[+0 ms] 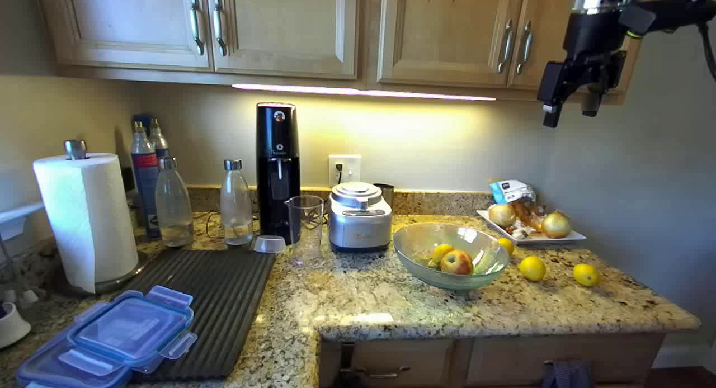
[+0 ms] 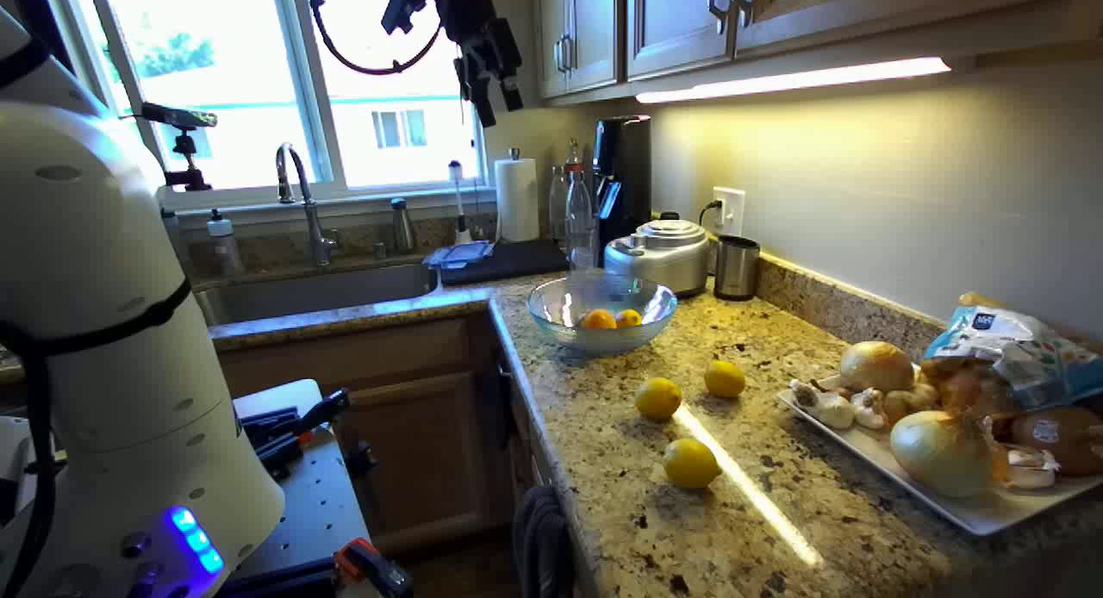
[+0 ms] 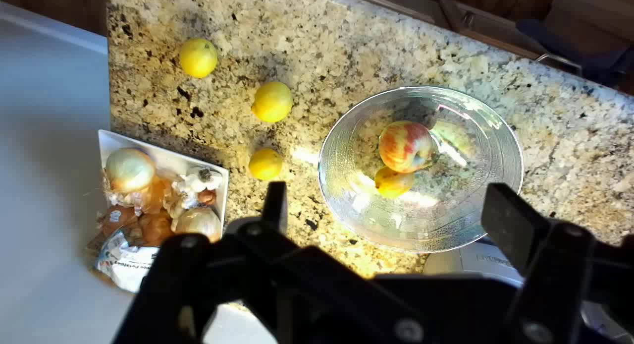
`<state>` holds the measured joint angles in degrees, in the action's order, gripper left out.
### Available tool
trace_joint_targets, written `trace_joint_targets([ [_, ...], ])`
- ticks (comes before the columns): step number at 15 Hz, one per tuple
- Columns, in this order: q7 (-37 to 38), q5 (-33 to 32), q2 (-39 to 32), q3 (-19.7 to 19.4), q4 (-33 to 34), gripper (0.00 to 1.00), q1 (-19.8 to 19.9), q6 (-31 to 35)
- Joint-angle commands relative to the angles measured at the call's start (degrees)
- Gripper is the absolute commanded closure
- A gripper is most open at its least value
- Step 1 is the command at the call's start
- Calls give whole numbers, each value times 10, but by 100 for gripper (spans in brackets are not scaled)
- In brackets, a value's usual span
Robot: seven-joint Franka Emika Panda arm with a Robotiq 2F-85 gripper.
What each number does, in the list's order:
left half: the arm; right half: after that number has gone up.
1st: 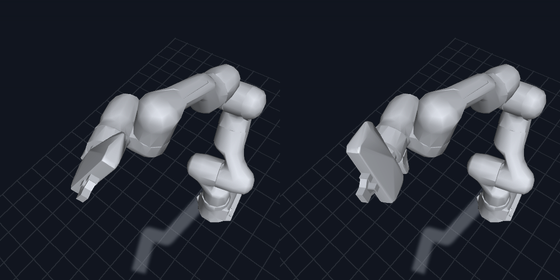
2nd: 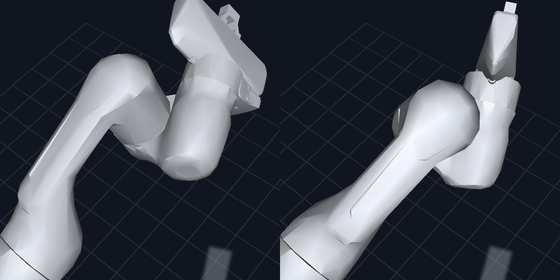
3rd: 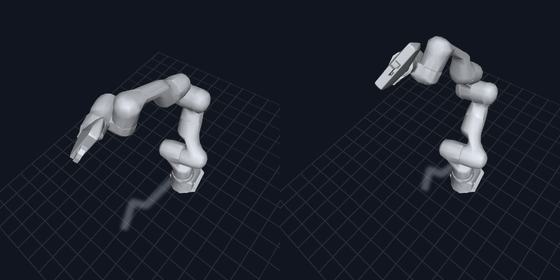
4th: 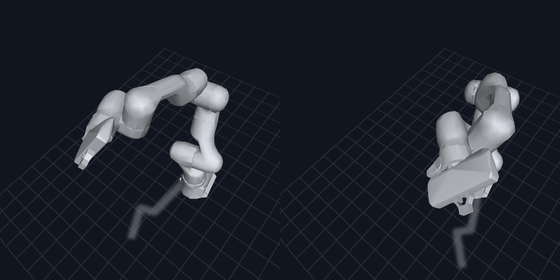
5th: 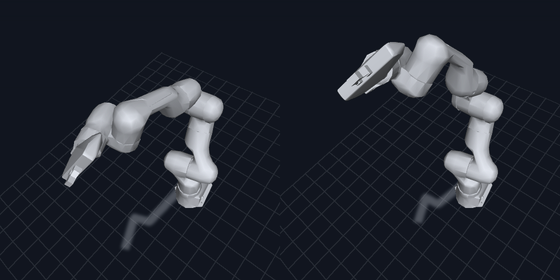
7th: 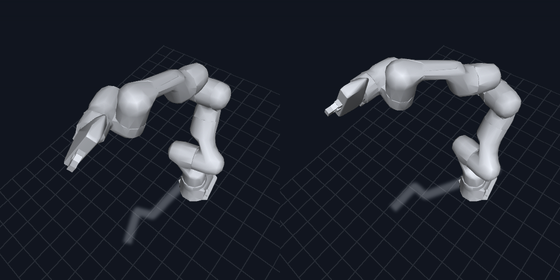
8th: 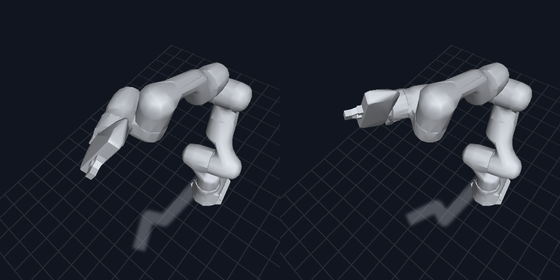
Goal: Put all the apples on the table into the colourless bowl
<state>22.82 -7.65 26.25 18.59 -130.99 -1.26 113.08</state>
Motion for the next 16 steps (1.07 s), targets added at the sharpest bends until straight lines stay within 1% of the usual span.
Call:
trace_joint_targets([
  [1,6,-7,-3,-12,1,0,-15,-2],
  [8,5,-7,-3,-16,-2,0,-13,5],
  [12,2,1,-21,-39,-6,0,-5,12],
  [16,13,-7,-55,-68,-10,0,10,30],
])
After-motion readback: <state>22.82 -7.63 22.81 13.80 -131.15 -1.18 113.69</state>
